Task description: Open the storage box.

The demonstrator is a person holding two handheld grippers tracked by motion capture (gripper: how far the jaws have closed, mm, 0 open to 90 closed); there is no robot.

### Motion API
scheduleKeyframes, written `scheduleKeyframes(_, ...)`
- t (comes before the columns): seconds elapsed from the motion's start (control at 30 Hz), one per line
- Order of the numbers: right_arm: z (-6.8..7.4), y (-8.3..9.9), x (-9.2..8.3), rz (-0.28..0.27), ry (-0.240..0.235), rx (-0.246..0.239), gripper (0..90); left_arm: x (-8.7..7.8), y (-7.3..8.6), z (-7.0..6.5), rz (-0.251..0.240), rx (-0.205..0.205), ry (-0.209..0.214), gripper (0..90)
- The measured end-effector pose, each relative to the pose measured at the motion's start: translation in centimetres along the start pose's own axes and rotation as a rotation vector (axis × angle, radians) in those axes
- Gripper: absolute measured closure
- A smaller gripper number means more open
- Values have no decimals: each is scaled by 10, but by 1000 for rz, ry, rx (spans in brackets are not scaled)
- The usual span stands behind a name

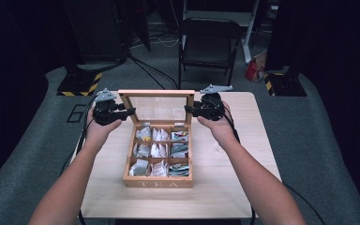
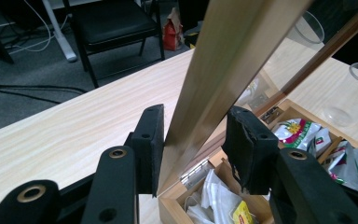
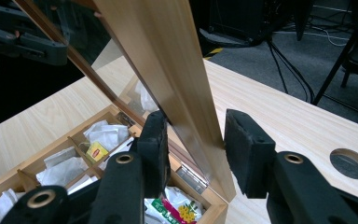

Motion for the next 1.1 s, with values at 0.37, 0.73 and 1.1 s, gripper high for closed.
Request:
scheduleKeyframes(0.37, -5, -2, 4, -10, 2, 16, 605, 3, 2, 4, -14, 0, -5, 596)
scheduleKeyframes(0.73, -7, -2, 6, -11, 6, 30, 607, 13, 17, 10, 26, -12, -9, 619)
scheduleKeyframes(1.1, -11, -2, 10, -20, 14, 55, 607, 16, 19, 14, 21, -8, -4, 640)
Point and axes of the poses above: each handheld gripper's, and its own axes: x roughly forward along the jaws, y roughly out of its underside, z roughly to its left, the point moved 4 cm from there along x, roughly forward along the jaws, and after that the axes turned 11 degrees about -z, right-handed, at the moved point
